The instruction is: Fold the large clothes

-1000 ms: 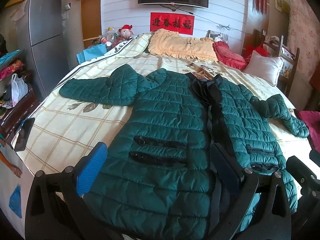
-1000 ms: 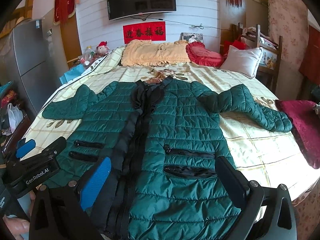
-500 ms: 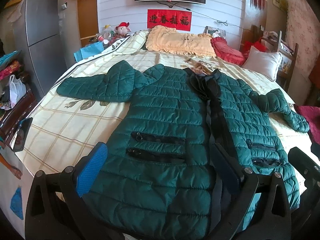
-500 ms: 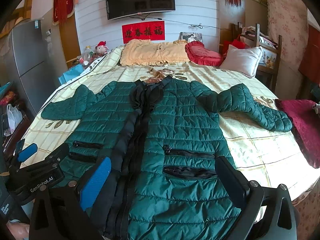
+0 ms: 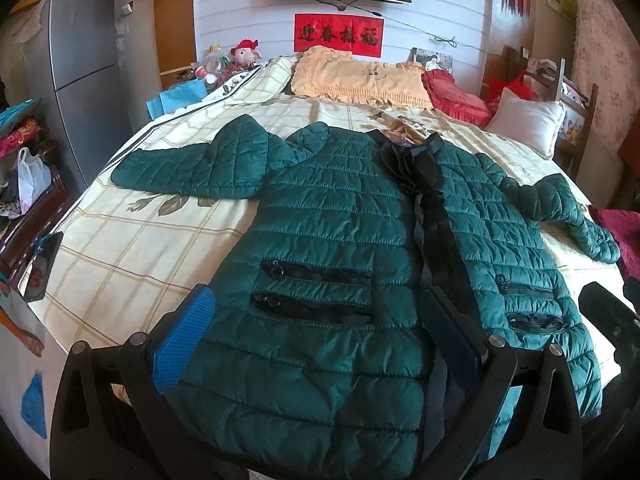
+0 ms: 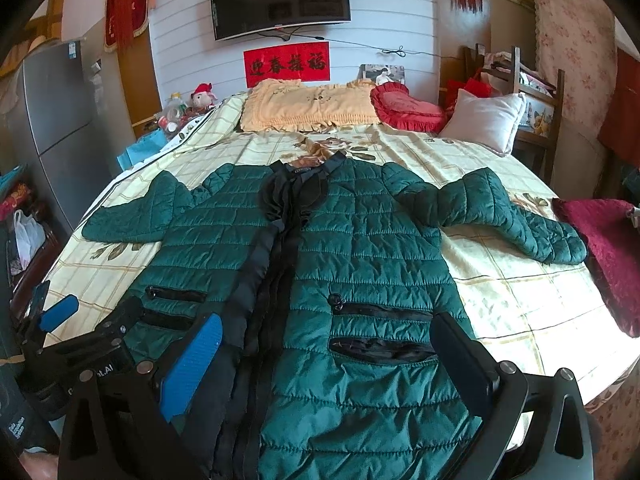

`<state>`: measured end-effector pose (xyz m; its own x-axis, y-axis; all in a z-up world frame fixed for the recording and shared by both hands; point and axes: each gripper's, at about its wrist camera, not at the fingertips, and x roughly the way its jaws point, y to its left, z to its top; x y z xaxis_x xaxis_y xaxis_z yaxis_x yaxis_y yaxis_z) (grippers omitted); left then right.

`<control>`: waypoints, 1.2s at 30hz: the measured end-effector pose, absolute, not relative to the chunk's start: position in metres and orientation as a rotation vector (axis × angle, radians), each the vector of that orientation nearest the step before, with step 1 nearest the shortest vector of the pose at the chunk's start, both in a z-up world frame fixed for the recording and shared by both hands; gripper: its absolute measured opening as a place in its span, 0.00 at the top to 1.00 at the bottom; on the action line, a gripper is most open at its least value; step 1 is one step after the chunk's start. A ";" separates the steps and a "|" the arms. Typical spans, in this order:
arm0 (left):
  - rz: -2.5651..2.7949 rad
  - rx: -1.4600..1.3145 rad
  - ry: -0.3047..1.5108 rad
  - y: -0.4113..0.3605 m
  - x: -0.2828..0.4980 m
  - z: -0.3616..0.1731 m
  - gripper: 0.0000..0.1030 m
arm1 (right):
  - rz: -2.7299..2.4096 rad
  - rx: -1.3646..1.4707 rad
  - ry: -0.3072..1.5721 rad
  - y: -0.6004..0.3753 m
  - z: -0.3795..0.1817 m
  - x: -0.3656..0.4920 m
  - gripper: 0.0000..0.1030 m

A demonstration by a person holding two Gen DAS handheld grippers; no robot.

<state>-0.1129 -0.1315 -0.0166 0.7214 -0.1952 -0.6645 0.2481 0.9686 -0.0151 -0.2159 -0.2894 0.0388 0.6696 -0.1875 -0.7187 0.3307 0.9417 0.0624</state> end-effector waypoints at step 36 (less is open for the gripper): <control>-0.221 0.097 0.783 -0.148 -0.051 -0.021 0.00 | -0.313 0.213 0.806 -0.311 0.026 -0.146 0.00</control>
<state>-0.0505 -0.1481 -0.0214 0.6873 -0.1615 -0.7081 0.2335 0.9723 0.0048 -0.1463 -0.3114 0.0260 0.6502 -0.1930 -0.7348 0.3534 0.9330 0.0677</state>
